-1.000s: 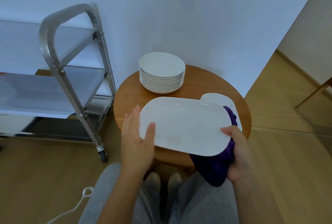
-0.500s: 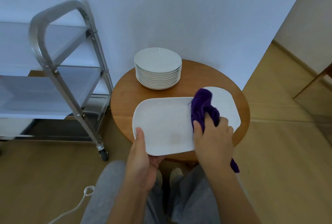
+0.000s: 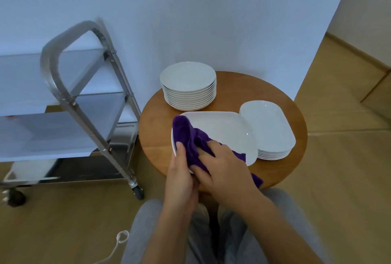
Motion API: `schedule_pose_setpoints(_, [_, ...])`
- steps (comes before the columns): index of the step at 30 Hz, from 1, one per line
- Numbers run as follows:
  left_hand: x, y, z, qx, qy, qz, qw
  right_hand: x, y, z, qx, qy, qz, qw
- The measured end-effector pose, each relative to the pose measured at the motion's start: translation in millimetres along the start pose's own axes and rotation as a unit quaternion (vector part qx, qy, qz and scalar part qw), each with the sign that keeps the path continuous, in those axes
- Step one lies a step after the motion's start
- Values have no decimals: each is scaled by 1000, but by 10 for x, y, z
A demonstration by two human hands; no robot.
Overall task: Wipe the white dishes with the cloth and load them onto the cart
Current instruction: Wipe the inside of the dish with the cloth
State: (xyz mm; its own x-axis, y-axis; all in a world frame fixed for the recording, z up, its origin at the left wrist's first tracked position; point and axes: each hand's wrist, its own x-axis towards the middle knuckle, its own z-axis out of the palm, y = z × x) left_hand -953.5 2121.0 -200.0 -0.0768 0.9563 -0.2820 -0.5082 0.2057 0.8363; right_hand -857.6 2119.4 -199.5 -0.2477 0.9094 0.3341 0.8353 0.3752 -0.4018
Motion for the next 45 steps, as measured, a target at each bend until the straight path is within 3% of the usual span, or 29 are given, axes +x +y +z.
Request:
schedule_pose_setpoints(5, [115,33,31,-85,22,-58,994,-16,300,-143,27,-21,-6,999])
schedule_pose_setpoints(10, [224,15,55,-90,-2,-75,993,-113,656,-252,-33,-6,117,993])
schedule_pose_setpoints(12, [287,21,70,-62,-24,-72,995,-184,790,-273,-44,41,172,983])
schedule_pose_setpoints(14, [383,60,113,-27,-46,-83,995,-259,902,-300,40,137,246,959])
schedule_pose_setpoints(16, [511,110,193,14,-58,-102,993,-319,1015,-341,161,227,323,905])
schedule_pose_setpoints(21, [898,121,543,112,-79,-156,978,-376,1311,-467,278,331,382,816])
schedule_pose_setpoints(30, [1543,-249,1219,261,-57,-208,941,-426,1612,-457,302,359,417,778])
schedule_pose_setpoints(33, [1728,-346,1372,325,-38,-181,928,-422,1669,-456,301,380,416,769])
schedule_pose_setpoints(37, [1973,-476,1502,471,-42,-61,879,-397,1739,-417,305,381,412,769])
schedule_pose_setpoints(42, [2138,-663,1516,536,-25,31,843,-362,1781,-309,317,354,411,778])
schedule_pose_setpoints(45, [2204,-766,1513,583,-13,112,805,-340,1789,-265,323,335,410,784])
